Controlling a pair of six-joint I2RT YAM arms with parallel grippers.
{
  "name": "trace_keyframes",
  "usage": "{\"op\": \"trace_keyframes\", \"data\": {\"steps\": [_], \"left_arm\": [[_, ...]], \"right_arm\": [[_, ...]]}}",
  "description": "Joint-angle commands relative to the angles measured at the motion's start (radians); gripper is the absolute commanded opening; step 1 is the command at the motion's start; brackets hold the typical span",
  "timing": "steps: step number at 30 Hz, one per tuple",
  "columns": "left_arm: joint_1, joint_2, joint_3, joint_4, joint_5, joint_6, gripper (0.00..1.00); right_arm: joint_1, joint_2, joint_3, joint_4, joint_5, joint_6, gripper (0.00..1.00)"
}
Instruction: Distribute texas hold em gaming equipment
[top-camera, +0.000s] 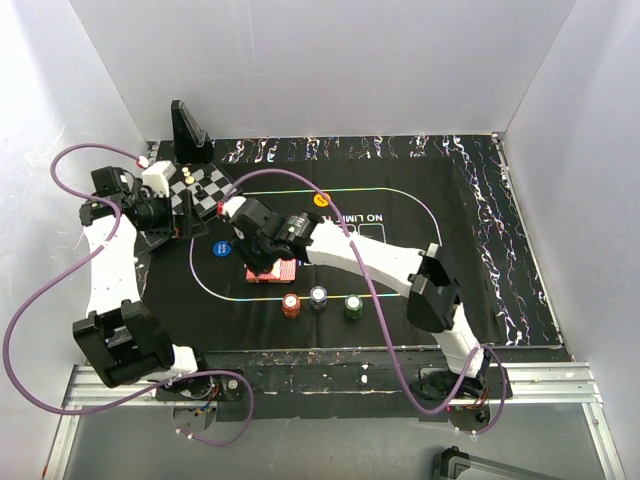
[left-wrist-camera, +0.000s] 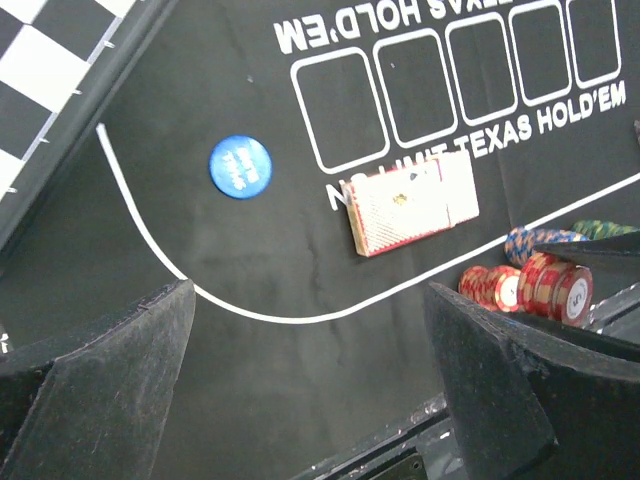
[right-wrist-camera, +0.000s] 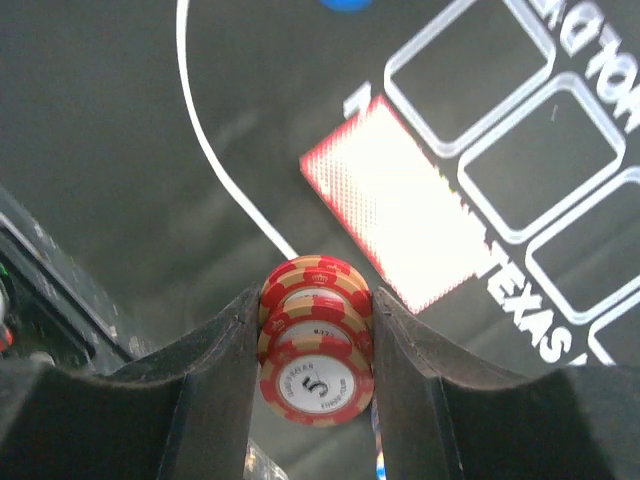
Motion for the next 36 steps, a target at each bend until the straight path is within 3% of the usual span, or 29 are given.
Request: {"op": "trace_keyframes", "data": {"steps": [1,4,12,23,36], "left_arm": [[0.085,0.053,0.078,0.010,0.101,-0.034,0.98],[0.106,0.063,0.085,0.003,0.106,-0.013,0.98],[0.108,0.070,0.082,-0.013,0.106,0.025,0.98],[0.109,0.115,0.099,-0.030,0.112,0.070,0.98],[0.111,0.112,0.095,-0.027,0.126,0.067,0.98]], "right_arm": [[-0.027,0.166,0.275,-0.074,-0.034,-0.053,0.01],[-0.056,0.277,0.418,-0.058,-0.097,-0.036,0.01],[-0.081,0.450,0.577,0.116,-0.124,-0.040,0.01],[-0.144,0.556,0.618,0.303,-0.160,0.029,0.01],[-0.164,0.628,0.571,0.294,-0.176,0.055,0.01]]}}
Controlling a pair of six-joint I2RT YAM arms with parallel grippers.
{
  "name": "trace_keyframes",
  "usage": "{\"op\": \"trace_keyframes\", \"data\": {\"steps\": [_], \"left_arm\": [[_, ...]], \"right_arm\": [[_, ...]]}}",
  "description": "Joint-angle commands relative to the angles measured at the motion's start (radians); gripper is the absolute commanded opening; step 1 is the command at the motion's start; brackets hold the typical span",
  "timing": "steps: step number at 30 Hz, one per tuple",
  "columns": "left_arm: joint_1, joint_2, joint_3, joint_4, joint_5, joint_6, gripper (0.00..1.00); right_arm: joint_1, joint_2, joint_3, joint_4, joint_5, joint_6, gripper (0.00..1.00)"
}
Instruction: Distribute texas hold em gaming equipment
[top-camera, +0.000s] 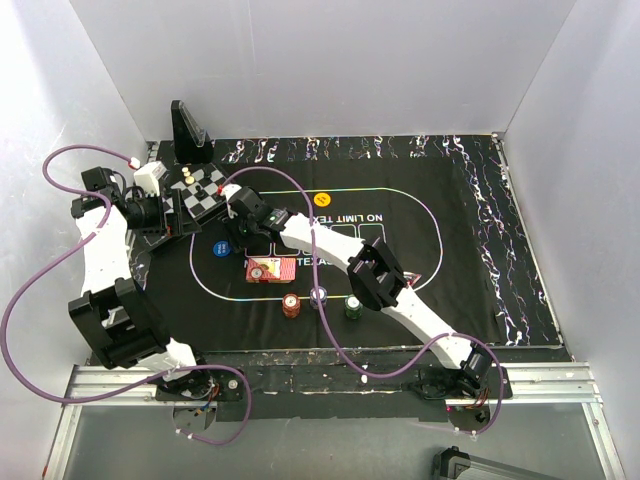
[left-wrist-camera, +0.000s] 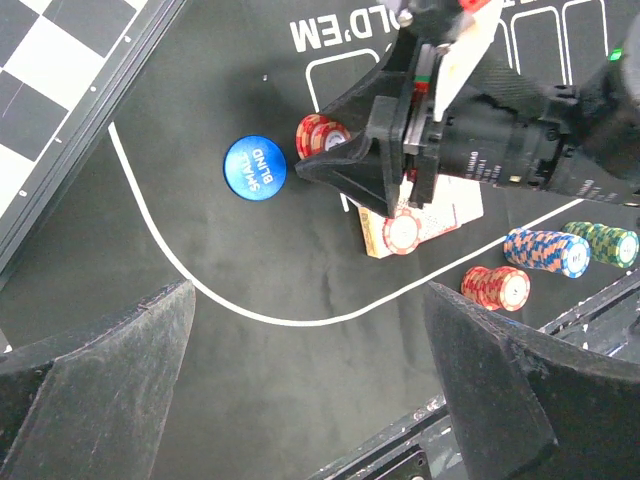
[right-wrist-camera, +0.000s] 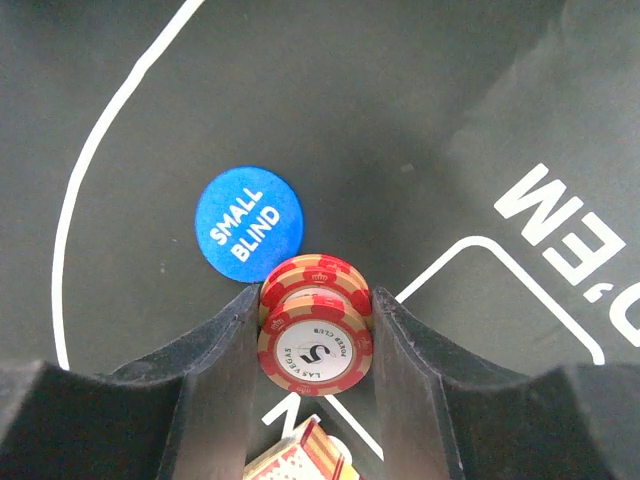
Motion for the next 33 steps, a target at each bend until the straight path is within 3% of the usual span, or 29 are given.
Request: {"op": "trace_keyframes", "data": {"steps": [1,5,12,26,33], "left_arm": [[0.003,-0.024,0.029,-0.001,0.034,0.013,0.98],[0.003,-0.030,0.029,-0.009,0.031,0.016,0.98],[0.003,-0.036,0.027,-0.021,0.030,0.027,0.98],[0.006,-0.101,-0.013,-0.024,-0.002,0.018,0.98],[0.003,-0.122,-0.002,-0.036,0.001,0.005,0.98]], "right_arm": [[-0.002,0.013,-0.004,0.029,-0.004,0.018,0.08],[-0.004,0.025,-0.007,0.016,-0.004,0.021,0.43],[-0.005,-0.008,0.014,-0.012,-0.007,0.005,0.72],[-0.005,-0.365,-0.164,-0.110,0.059,-0.085,0.82],[0.053,-0.721,-0.716,-0.024,0.091,-0.104,0.85]]}}
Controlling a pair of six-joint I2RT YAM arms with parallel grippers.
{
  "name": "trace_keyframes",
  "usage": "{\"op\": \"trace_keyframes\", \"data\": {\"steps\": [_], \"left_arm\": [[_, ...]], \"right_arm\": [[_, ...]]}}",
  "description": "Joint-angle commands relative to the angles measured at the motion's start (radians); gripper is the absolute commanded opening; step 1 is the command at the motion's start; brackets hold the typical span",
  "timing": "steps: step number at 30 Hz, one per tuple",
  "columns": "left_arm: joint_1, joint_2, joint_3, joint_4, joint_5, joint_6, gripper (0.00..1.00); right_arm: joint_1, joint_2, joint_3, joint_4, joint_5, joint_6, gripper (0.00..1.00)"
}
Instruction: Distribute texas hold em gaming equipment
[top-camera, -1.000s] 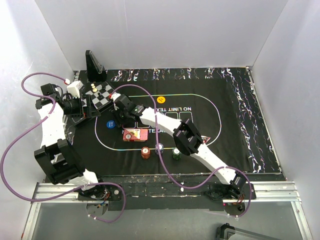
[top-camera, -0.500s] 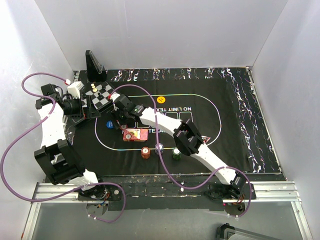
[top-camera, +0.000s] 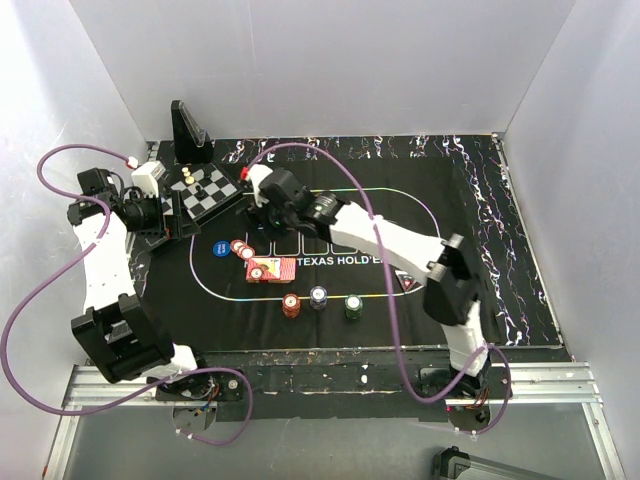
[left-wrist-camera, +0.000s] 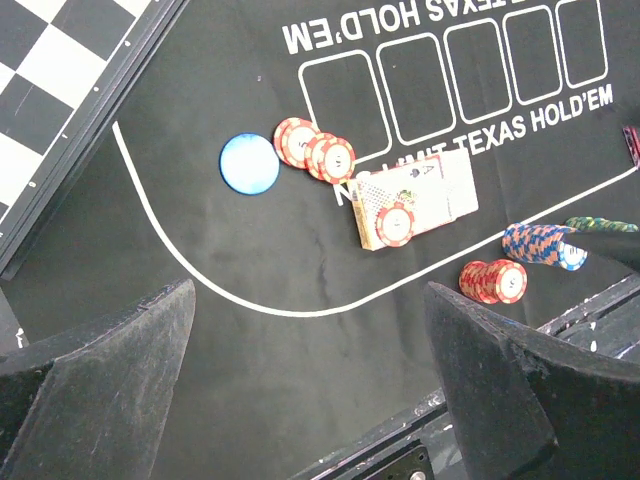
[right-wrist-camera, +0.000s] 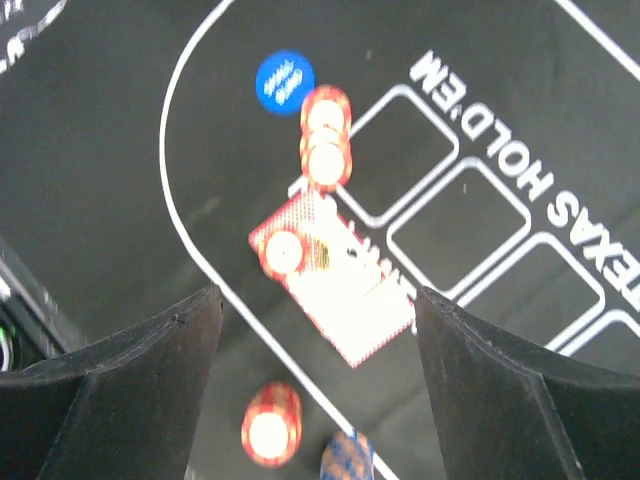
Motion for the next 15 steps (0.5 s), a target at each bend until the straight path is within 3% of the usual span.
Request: {"op": "trace_keyframes", "data": {"steps": [1,6,15], "left_arm": [[0.003,-0.049,0.008,-0.016,0.011,-0.005,0.98],[0.003,-0.069,0.004,-0.016,0.009,-0.014,0.98],[0.003,-0.089,0.007,-0.031,0.011,-0.016,1.00]], "right_arm": [[0.055,-0.162,-0.250,0.017,0.041,-0.023,0.86],[0.109,-0.228,-0.396,0.000,0.092,0.018,0.88],[0.144,-0.167,-0.439,-0.020,0.091,0.056,0.90]]}}
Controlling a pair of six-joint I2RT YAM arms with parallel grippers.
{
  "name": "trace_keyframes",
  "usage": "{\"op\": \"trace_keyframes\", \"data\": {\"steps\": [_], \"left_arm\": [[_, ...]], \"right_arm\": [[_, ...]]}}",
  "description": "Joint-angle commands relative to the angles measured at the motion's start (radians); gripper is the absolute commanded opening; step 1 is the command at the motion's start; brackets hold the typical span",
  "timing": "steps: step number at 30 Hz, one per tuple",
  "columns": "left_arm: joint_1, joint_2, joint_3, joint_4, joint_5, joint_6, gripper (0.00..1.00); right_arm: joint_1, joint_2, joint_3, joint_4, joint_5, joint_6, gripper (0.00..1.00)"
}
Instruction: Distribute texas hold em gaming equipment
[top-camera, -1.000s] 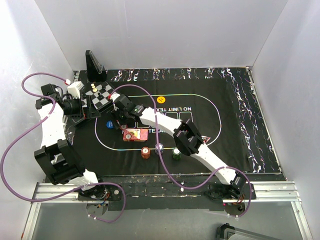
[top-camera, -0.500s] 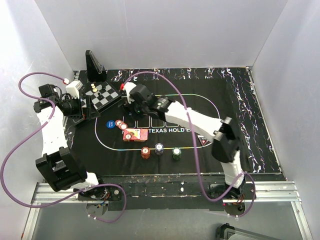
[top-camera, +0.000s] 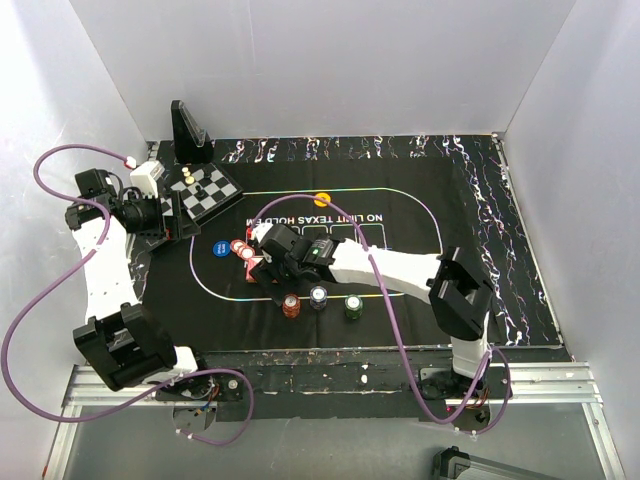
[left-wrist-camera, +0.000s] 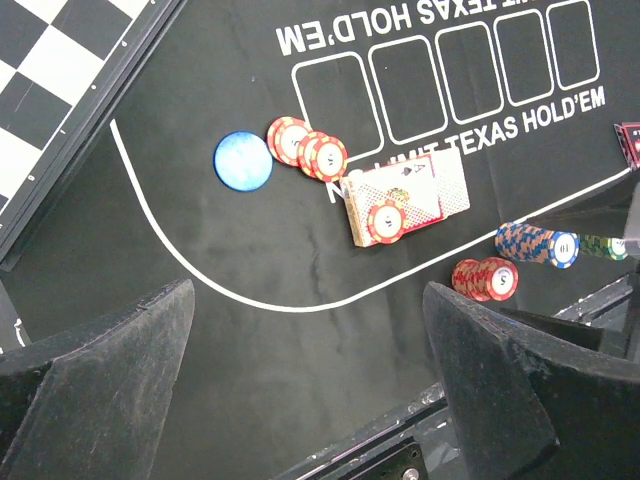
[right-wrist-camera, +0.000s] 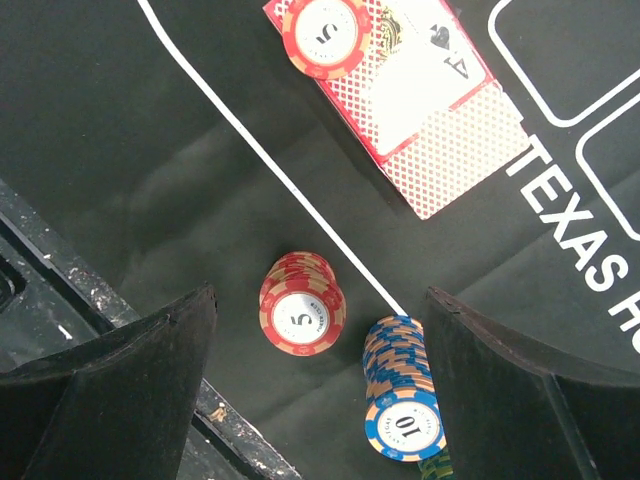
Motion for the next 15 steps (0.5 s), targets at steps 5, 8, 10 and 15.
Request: {"op": "trace_keyframes", "data": {"steps": [5,8,10,15], "left_arm": [[0.003,-0.041,-0.001,-0.012,0.012,-0.002,1.00],[0.003,-0.039,-0.004,-0.009,0.013,-0.004,1.00],[0.003,-0.041,-0.005,-0.007,0.013,-0.004,1.00],[0.003,-0.039,-0.009,-0.004,0.010,-0.004,1.00]], "right_arm": [[0.012,0.058,-0.024,0.034,0.005,0.026,0.90],[0.018,0.087,-0.020,0.031,0.004,0.028,0.87],[0.022,0.099,-0.025,0.034,-0.004,0.031,0.85],[0.032,0.121,-0.033,0.035,-0.016,0.037,0.78]]}}
